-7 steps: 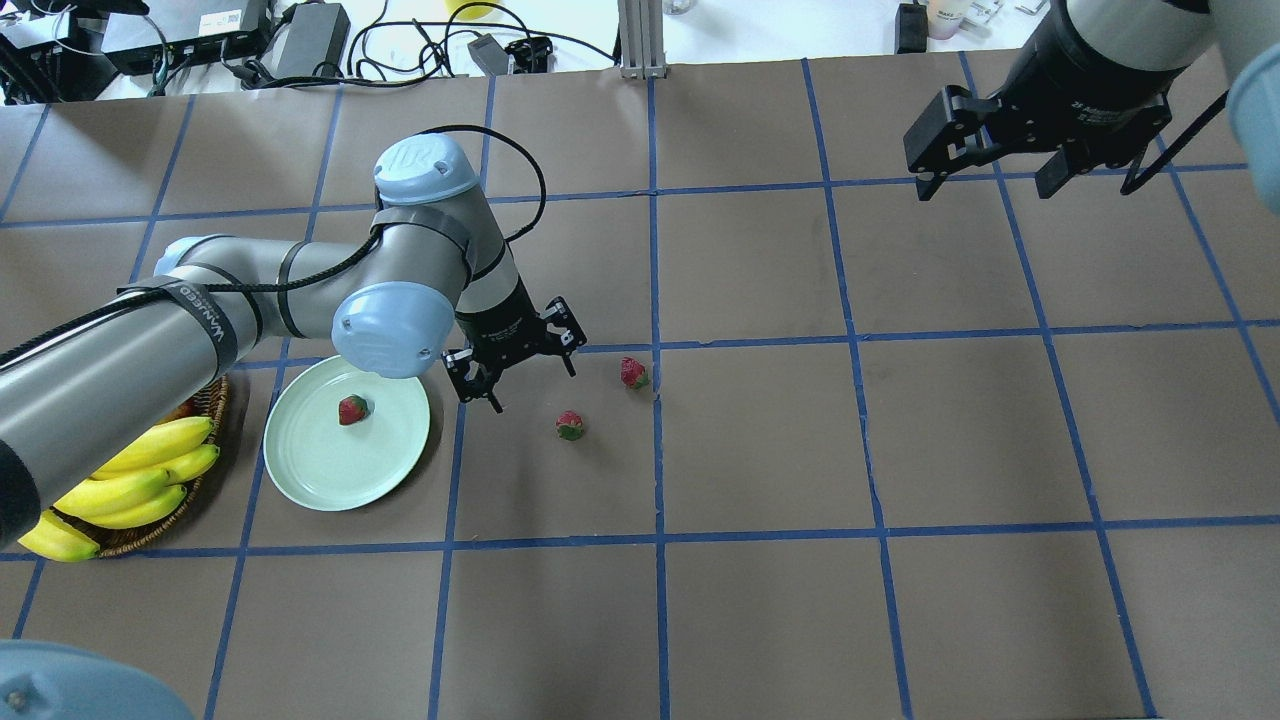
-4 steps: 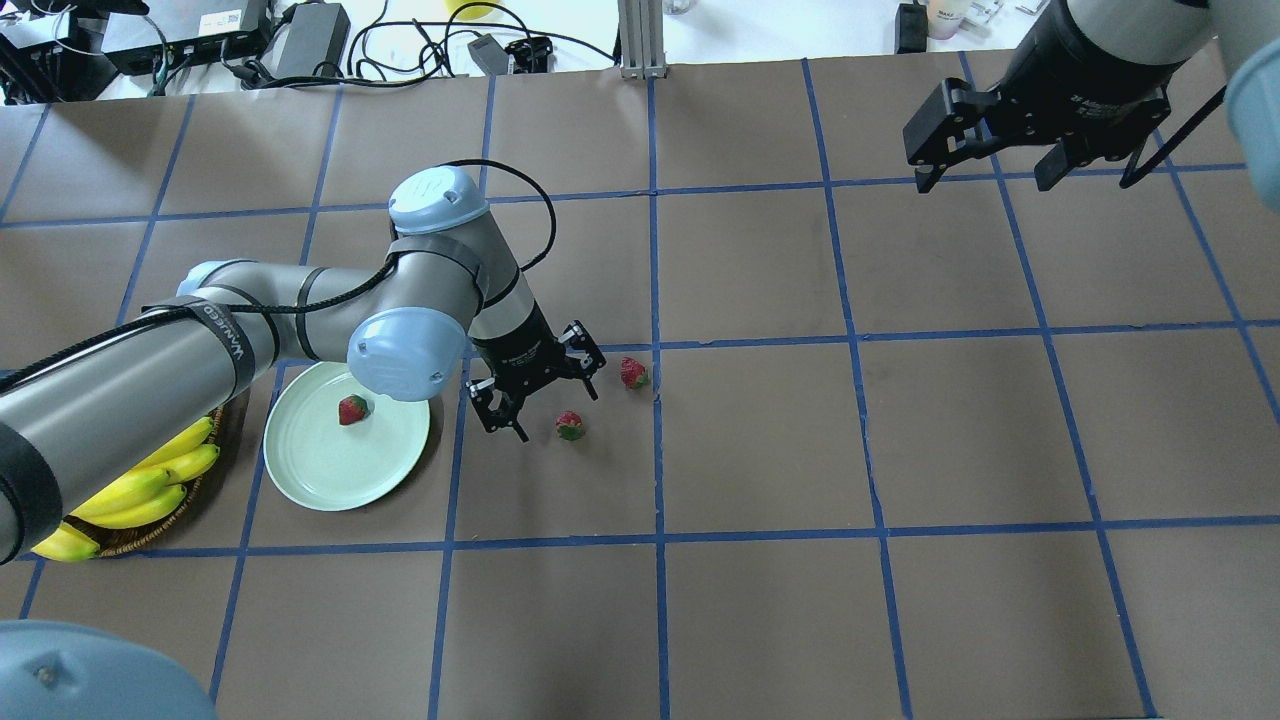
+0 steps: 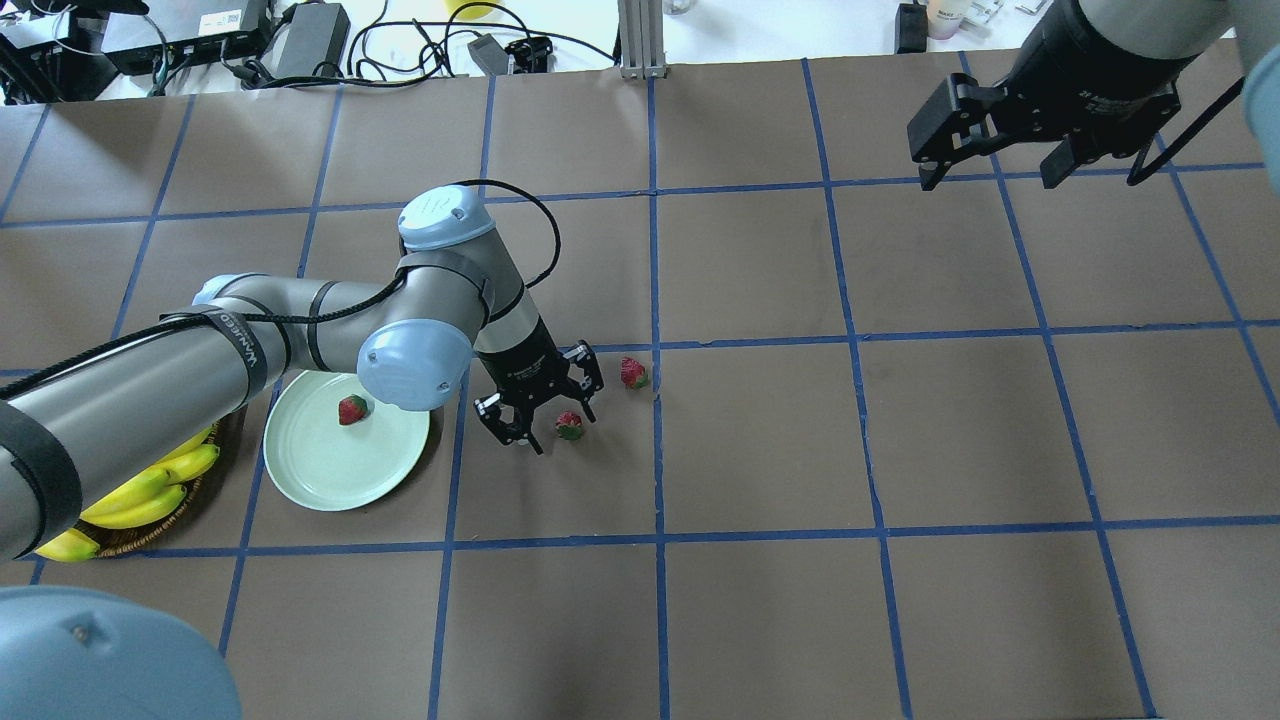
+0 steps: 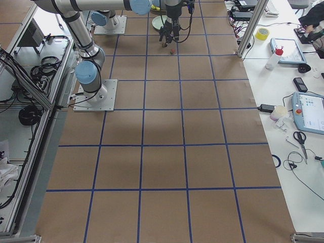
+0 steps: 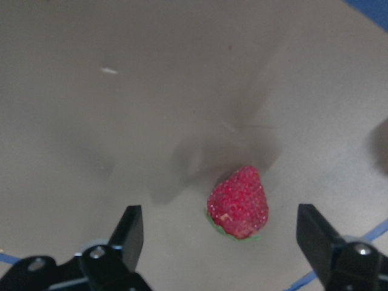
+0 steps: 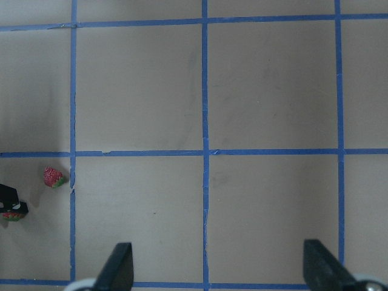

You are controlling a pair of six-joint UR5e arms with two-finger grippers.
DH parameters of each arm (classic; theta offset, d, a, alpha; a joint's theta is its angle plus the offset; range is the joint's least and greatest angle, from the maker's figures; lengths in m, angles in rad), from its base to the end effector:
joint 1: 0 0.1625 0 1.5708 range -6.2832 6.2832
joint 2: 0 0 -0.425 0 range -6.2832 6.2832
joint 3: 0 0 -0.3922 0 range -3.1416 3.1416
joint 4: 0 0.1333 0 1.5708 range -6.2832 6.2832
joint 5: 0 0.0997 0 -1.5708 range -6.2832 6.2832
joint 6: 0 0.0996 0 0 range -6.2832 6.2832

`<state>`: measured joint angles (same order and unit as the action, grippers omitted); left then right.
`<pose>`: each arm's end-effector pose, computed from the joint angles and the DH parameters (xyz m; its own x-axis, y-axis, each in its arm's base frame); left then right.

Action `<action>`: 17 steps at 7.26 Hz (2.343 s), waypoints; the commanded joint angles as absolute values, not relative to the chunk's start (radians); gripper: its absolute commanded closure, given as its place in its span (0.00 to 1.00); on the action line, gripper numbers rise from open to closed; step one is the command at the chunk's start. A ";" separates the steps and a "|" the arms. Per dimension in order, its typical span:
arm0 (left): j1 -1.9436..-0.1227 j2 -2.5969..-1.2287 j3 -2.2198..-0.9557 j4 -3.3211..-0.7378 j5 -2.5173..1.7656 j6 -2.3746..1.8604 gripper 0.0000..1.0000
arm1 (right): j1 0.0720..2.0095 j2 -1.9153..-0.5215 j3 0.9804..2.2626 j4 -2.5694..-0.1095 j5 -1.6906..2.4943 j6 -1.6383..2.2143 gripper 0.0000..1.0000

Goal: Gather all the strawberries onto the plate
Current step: 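Reach the left gripper to the next strawberry and grasp it, then carry the strawberry over the plate and open the left gripper, then move the left gripper to the last strawberry mid-table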

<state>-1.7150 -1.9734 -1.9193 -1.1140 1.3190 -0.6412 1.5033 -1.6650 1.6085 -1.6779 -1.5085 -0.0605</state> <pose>-0.2313 -0.4925 0.1646 -0.8586 -0.5123 0.0176 -0.4693 0.7994 0.3751 0.1077 -0.4745 0.5259 -0.9987 -0.0024 -0.0515 0.0062 0.9861 -0.1663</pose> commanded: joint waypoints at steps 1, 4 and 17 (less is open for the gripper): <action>-1.715 -1.973 -1.916 -1.111 1.292 -0.623 1.00 | 1.503 -1.666 1.612 -1.677 -1.506 -0.061 0.00; -1.707 -1.933 -1.826 -1.117 1.381 -0.499 1.00 | 1.503 -1.669 1.615 -1.675 -1.508 -0.061 0.00; -1.529 -1.856 -1.827 -1.229 1.519 -0.213 0.00 | 1.511 -1.672 1.617 -1.569 -1.506 -0.089 0.00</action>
